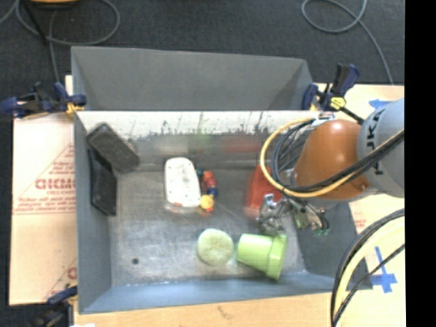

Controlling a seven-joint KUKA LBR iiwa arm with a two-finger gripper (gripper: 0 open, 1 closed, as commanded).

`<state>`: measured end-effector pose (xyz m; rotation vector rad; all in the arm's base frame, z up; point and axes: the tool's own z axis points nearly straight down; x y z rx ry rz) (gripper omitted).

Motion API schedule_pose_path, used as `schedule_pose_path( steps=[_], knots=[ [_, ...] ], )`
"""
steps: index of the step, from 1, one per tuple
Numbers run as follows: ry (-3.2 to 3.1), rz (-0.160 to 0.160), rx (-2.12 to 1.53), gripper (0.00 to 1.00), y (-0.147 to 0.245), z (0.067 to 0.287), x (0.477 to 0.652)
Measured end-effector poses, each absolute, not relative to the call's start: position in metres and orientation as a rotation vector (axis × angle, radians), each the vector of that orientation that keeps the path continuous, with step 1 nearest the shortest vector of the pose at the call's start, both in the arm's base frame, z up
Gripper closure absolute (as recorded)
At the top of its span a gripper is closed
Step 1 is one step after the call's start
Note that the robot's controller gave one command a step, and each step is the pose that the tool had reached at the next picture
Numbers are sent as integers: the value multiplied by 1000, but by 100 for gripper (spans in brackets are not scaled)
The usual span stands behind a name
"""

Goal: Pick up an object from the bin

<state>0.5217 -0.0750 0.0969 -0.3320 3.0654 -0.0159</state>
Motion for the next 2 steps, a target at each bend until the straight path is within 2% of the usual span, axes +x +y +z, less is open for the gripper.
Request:
schedule_pose_path(
  steps=[1, 2],
  knots=[
    [3108, -1, -432, 0, 27, 134, 533],
    [3071, -1, -643, 0, 60, 148, 542]
  ],
)
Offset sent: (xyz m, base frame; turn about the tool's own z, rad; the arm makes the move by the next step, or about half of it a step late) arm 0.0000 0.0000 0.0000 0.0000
